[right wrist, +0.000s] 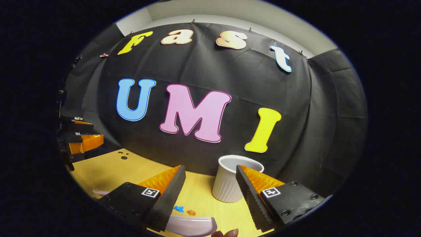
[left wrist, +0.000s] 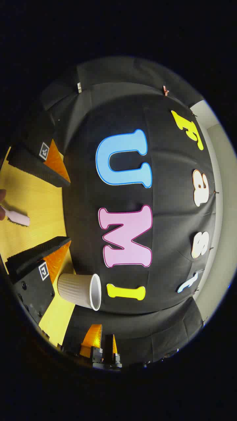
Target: Pick up the small broom and dustpan from the desktop, sweep the trash into the dustpan with the broom, and then empty the trash into the garbage bin.
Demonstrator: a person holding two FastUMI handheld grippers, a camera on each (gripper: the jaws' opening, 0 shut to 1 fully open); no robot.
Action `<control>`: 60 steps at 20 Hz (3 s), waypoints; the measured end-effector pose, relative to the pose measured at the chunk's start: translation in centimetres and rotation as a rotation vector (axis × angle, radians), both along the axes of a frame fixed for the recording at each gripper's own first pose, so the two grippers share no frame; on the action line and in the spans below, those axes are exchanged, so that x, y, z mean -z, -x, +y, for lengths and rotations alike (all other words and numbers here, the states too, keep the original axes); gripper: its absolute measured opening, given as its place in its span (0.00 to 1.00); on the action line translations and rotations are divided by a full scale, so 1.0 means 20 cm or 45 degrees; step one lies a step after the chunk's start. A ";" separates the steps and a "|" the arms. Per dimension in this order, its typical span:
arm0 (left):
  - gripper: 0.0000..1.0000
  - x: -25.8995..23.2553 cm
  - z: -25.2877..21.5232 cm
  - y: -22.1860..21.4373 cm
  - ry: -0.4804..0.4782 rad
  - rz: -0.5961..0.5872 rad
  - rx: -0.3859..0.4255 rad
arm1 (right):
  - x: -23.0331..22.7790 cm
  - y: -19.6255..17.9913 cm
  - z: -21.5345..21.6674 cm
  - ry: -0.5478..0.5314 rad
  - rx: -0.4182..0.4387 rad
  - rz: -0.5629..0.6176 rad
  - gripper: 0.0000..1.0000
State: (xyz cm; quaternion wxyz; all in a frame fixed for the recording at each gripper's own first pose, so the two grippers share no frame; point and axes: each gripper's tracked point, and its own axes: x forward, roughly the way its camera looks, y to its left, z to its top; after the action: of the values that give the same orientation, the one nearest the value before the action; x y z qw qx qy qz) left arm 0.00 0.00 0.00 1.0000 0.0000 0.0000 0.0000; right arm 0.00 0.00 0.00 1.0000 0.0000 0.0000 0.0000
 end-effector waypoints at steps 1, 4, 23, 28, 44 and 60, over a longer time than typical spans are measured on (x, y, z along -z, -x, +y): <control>0.95 -0.01 0.00 0.00 -0.002 -0.004 0.004 | -0.01 0.02 -0.01 -0.004 -0.002 -0.006 0.97; 0.98 -0.02 0.02 0.00 -0.005 -0.007 0.015 | -0.03 0.06 -0.01 -0.004 0.007 -0.016 0.96; 0.97 -0.01 -0.01 0.04 -0.034 0.008 0.044 | 0.60 0.25 0.12 -0.055 -0.193 0.692 0.95; 0.97 0.06 -0.02 0.06 -0.046 0.039 0.044 | 0.98 0.47 0.18 -0.117 -0.245 1.019 0.92; 0.97 0.16 -0.02 0.07 -0.074 0.101 0.018 | 1.83 0.45 0.33 -0.062 -0.282 1.478 0.76; 0.97 0.59 -0.05 0.00 -0.101 0.434 0.128 | 1.66 0.47 0.27 -0.036 -0.343 1.427 0.31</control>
State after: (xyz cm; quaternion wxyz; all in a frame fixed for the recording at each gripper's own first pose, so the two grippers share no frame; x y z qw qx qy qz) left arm 0.04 -0.96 -11.73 0.9835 0.0395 0.1695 -0.0501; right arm -9.34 5.46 -33.19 0.8384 0.0132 0.5298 0.1272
